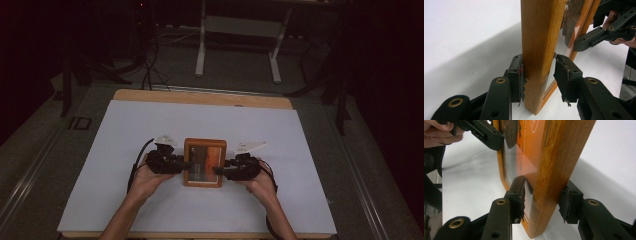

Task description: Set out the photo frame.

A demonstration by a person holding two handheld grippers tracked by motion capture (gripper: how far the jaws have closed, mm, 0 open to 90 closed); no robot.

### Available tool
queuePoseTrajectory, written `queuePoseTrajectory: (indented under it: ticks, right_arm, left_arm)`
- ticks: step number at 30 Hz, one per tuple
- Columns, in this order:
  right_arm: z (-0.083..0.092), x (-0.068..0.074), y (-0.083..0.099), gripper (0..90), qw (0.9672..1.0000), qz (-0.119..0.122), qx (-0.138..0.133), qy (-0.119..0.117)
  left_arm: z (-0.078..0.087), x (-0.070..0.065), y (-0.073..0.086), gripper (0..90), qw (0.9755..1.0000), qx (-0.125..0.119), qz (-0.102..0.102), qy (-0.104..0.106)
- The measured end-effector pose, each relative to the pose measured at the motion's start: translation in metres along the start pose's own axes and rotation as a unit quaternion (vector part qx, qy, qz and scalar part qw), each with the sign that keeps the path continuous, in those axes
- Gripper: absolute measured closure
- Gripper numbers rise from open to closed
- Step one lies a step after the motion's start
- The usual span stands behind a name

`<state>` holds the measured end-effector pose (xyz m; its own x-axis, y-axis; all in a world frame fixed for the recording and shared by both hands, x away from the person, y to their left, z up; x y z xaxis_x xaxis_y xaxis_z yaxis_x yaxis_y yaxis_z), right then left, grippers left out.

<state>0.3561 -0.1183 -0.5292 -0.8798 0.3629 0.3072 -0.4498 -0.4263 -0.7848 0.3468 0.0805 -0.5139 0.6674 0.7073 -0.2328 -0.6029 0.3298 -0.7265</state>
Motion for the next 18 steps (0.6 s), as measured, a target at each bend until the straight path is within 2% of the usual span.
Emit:
queuePoseTrajectory:
  ticks: [5, 18]
  right_arm:
    - [-0.0013, -0.0029, 0.0000, 59.0, 1.0000, -0.005, -0.005, -0.001]
    - [-0.0028, -0.0054, -0.0003, 58.4, 0.9999, -0.010, -0.008, -0.003]
  left_arm:
    - [-0.0030, 0.0026, 0.0000, 60.3, 0.9999, -0.008, 0.014, -0.003]
    - [-0.0047, 0.0026, -0.0004, 58.5, 0.9998, -0.007, 0.015, -0.009]
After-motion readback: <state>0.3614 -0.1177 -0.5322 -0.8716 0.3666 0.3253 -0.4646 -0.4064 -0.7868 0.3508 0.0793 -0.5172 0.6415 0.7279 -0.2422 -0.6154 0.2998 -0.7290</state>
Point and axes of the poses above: each handheld gripper's, and its own axes: z roughly backward along the jaws, y roughly out of its underside, x roughly to its left, the point moved 6 cm from there along -z, roughly forward along the jaws, and after that the axes turned 7 degrees about -y, right-handed, at the moved point
